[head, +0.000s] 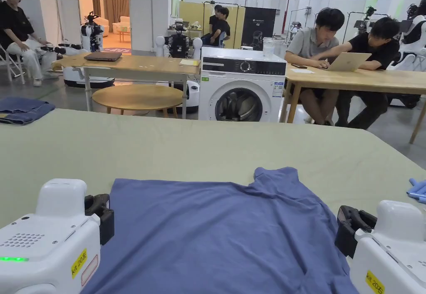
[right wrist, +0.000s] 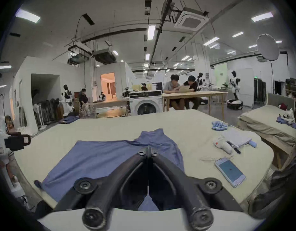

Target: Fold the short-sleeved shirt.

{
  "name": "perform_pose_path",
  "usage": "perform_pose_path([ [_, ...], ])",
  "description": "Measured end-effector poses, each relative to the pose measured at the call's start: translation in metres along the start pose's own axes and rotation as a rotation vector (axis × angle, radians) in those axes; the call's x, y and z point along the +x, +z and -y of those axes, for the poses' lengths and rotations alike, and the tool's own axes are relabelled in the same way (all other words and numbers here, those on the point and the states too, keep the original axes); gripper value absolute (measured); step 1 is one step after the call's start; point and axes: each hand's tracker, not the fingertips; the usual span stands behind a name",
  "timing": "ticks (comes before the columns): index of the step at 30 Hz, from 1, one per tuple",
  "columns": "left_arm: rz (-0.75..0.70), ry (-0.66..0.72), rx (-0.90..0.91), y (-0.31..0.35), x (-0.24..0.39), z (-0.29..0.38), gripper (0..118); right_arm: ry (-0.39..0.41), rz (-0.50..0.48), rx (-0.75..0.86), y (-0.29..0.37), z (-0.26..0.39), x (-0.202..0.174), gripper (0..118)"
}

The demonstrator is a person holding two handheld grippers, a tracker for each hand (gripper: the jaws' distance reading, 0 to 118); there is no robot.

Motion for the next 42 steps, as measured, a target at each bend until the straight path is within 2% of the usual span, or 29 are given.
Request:
perform_pose_path([
  [7, 0.010, 0.018, -0.139, -0.005, -0.035, 0.009, 0, 0.011, -0.007, -0.040, -0.006, 0.005, 0.003, 0],
  [8, -0.007, 0.021, -0.178, -0.007, -0.041, 0.013, 5, 0.011, -0.009, -0.048, -0.007, 0.011, 0.001, 0],
  [11, 0.005, 0.023, -0.330, -0.014, -0.058, 0.028, 105, 0.020, -0.013, -0.070, -0.009, 0.013, 0.002, 0],
  [12, 0.005, 0.033, -0.397, -0.016, -0.063, 0.036, 118, 0.023, -0.015, -0.077, -0.010, 0.017, 0.000, 0],
  [16, -0.021, 0.023, -0.557, -0.017, -0.076, 0.071, 118, 0.027, -0.026, -0.095, -0.012, 0.023, -0.002, 0],
  [23, -0.041, -0.011, -0.617, -0.017, -0.086, 0.113, 111, 0.054, -0.031, -0.127, -0.015, 0.031, -0.005, 0],
  [25, -0.054, 0.000, -0.621, -0.020, -0.088, 0.117, 88, 0.053, -0.028, -0.128, -0.013, 0.034, -0.006, 0],
  [26, -0.059, 0.008, -0.606, -0.021, -0.088, 0.116, 71, 0.050, -0.028, -0.131, -0.013, 0.034, -0.005, 0],
  [27, -0.053, 0.018, -0.599, -0.023, -0.089, 0.116, 48, 0.049, -0.028, -0.134, -0.013, 0.034, -0.004, 0],
  [28, -0.044, 0.029, -0.600, -0.025, -0.090, 0.116, 33, 0.050, -0.026, -0.136, -0.013, 0.036, -0.004, 0],
  [29, -0.035, 0.035, -0.605, -0.027, -0.091, 0.117, 23, 0.052, -0.022, -0.138, -0.013, 0.037, -0.004, 0],
  [32, -0.025, 0.016, -0.602, -0.027, -0.082, 0.118, 16, 0.051, -0.014, -0.148, -0.011, 0.040, 0.002, 0],
  [33, -0.021, 0.010, -0.589, -0.024, -0.080, 0.117, 3, 0.053, -0.009, -0.151, -0.010, 0.041, 0.003, 0],
  [35, -0.020, 0.011, -0.561, -0.021, -0.075, 0.111, 3, 0.070, -0.002, -0.159, -0.008, 0.042, 0.010, 0],
  [37, 0.004, 0.021, -0.540, -0.018, -0.073, 0.102, 2, 0.119, 0.026, -0.205, -0.006, 0.044, 0.018, 2],
  [38, 0.009, 0.020, -0.532, -0.017, -0.071, 0.098, 3, 0.127, 0.033, -0.215, -0.005, 0.046, 0.023, 21],
  [39, 0.013, 0.014, -0.524, -0.017, -0.069, 0.095, 2, 0.127, 0.023, -0.250, -0.005, 0.049, 0.031, 67],
  [40, 0.013, 0.005, -0.515, -0.017, -0.068, 0.093, 2, 0.125, 0.021, -0.296, -0.005, 0.052, 0.039, 99],
  [41, 0.014, -0.001, -0.511, -0.017, -0.067, 0.091, 3, 0.119, 0.024, -0.315, -0.002, 0.057, 0.047, 107],
  [42, 0.016, -0.005, -0.508, -0.017, -0.066, 0.090, 2, 0.120, 0.035, -0.323, 0.002, 0.060, 0.055, 106],
])
